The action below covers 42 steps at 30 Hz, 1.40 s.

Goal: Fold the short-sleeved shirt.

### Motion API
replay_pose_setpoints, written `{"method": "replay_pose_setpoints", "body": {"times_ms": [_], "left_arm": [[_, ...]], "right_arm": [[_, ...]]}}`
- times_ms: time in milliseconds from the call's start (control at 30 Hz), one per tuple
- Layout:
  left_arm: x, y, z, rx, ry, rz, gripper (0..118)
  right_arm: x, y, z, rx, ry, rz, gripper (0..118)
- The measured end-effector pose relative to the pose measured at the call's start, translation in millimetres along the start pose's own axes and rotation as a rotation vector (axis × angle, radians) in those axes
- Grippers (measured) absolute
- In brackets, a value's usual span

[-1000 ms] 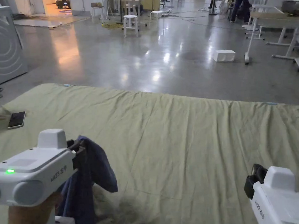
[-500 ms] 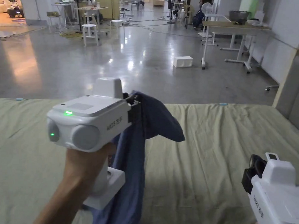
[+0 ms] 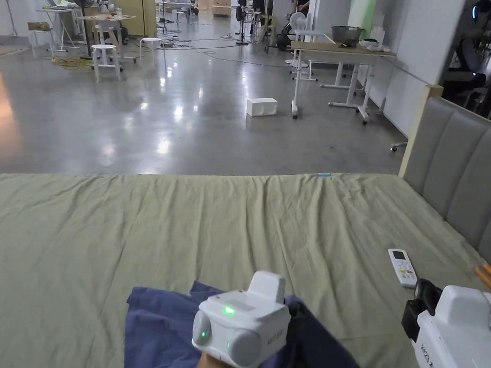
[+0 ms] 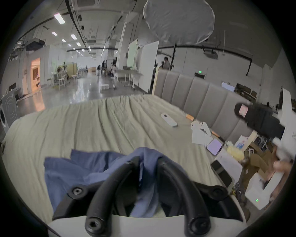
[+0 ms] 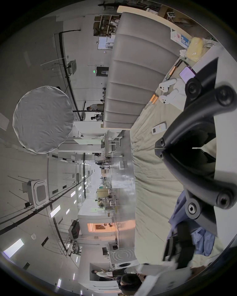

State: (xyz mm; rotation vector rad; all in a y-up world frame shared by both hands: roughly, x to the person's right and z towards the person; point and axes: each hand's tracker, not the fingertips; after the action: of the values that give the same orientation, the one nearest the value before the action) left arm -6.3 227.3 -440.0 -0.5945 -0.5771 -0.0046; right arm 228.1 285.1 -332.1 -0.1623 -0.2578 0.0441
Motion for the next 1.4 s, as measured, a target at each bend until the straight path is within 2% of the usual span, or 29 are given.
{"method": "replay_pose_setpoints", "body": {"times_ms": [33,67,100,167,233,433,533,667,700,733,800,900,1000,1133,1333,1400], "left_arm": [[0,-9,-2,-0.011,-0.012,-0.003,35],[2,-16,-2,-0.026,-0.010,-0.010,54],[5,-22,-2,-0.038,-0.009,-0.012,67],[1,-25,8,-0.030,0.016,-0.011,81],[-10,-22,23,0.075,0.083,0.010,82],[-57,8,82,0.243,0.149,0.103,82],[-78,18,115,0.312,0.242,0.079,72],[-103,18,149,0.381,0.375,0.087,14],[-109,18,155,0.392,0.407,0.095,12],[-115,17,164,0.402,0.442,0.102,4],[-124,16,176,0.405,0.448,0.114,2],[-127,7,189,0.404,0.548,0.081,0],[-132,2,198,0.403,0.600,0.063,0],[-142,-4,205,0.404,0.639,0.109,0],[-167,-29,187,0.212,0.520,0.280,0],[-176,-44,172,0.094,0.469,0.333,0]], "right_arm": [[0,-3,-1,-0.014,0.003,0.000,0],[-1,-4,-2,-0.024,0.003,0.000,0],[-2,-5,-3,-0.030,0.003,0.000,0],[-4,-5,-3,-0.039,0.014,-0.009,0],[-10,-3,-4,-0.039,0.026,-0.004,0],[-33,13,-5,-0.005,0.079,0.007,0],[-46,23,-4,0.018,0.105,0.013,0],[-66,34,-2,0.050,0.134,0.012,0],[-70,35,-2,0.061,0.137,0.013,0],[-76,37,-2,0.069,0.145,0.015,0],[-85,40,-1,0.087,0.159,0.021,0],[-100,43,1,0.158,0.166,0.067,0],[-111,42,0,0.148,0.179,0.070,0],[-121,43,-2,0.147,0.198,0.071,0],[-127,40,-6,0.131,0.220,0.089,0],[-125,35,-7,0.122,0.222,0.089,0]]}}
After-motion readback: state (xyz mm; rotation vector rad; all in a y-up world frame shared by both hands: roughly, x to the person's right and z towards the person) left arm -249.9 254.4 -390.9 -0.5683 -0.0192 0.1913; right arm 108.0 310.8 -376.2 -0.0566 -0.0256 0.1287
